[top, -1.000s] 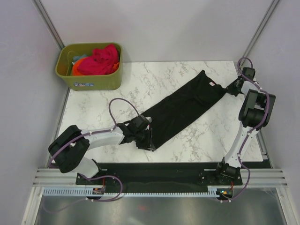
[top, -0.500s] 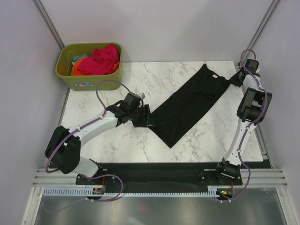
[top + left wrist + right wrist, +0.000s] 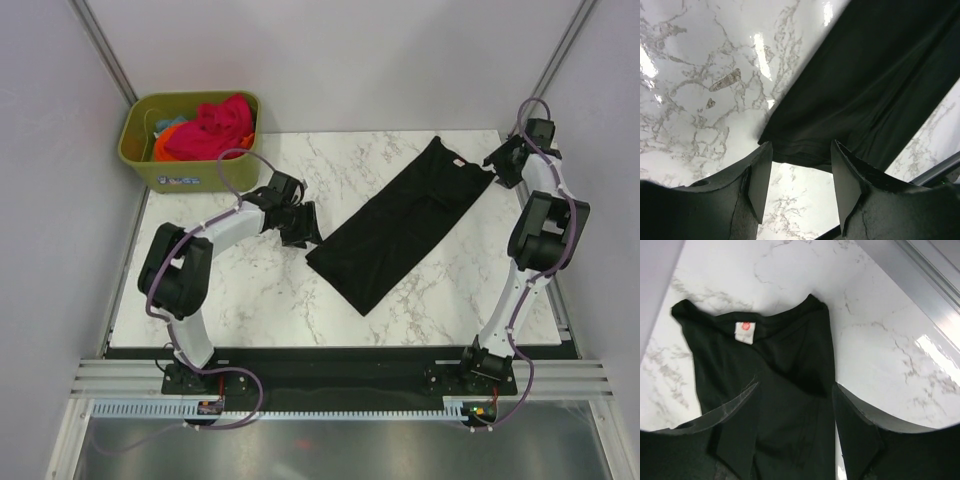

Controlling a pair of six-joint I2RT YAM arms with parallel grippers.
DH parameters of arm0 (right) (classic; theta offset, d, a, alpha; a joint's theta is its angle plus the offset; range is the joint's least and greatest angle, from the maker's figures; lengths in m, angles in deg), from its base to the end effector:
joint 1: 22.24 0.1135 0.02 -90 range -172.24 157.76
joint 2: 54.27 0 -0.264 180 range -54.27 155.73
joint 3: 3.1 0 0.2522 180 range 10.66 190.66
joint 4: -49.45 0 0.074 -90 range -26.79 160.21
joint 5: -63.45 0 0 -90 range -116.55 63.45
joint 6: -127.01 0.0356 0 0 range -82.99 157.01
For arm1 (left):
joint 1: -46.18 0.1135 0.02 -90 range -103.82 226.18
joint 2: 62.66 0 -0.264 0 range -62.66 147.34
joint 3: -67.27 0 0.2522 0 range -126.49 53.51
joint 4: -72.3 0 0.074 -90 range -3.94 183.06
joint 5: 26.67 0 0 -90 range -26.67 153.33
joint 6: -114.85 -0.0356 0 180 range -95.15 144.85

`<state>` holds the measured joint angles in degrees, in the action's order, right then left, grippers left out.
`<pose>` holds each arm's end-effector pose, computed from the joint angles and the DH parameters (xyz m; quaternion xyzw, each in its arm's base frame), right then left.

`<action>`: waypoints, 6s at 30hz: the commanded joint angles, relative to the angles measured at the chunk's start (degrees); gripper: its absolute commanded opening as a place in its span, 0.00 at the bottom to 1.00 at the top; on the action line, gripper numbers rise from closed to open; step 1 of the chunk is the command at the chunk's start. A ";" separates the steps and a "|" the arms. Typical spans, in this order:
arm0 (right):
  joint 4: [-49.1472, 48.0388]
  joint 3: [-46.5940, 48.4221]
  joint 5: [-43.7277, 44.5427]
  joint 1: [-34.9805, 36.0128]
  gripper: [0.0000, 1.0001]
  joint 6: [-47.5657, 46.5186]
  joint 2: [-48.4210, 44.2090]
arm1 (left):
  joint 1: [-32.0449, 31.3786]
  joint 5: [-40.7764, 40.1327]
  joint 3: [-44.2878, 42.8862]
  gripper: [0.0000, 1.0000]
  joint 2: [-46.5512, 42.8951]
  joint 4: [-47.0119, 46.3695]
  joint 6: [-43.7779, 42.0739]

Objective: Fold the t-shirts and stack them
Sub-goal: Fold the tshirt

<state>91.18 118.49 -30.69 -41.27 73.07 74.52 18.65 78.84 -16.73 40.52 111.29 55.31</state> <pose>0.4806 -0.1631 0.2051 0.4215 0.8356 0.0854 0.3417 0.3286 -0.1820 0.1957 0.0126 0.9535 -0.2452 0.1747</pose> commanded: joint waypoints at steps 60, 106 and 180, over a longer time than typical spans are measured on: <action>-22.08 -12.56 -26.80 2.50 0.13 -7.14 5.15 | -11.58 -13.49 25.07 0.56 -36.46 4.65 12.79; 9.39 -71.69 -6.76 23.50 0.57 6.74 -63.47 | -23.43 -5.13 33.14 0.03 -15.19 -13.90 14.53; 18.09 -93.33 -13.87 42.05 0.29 21.87 -94.51 | -28.63 0.84 32.80 0.02 -22.93 -17.41 21.84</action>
<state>110.74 25.12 -43.83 0.24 94.64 -19.33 -9.81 78.53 18.20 19.14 94.88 76.27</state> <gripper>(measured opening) 0.311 0.029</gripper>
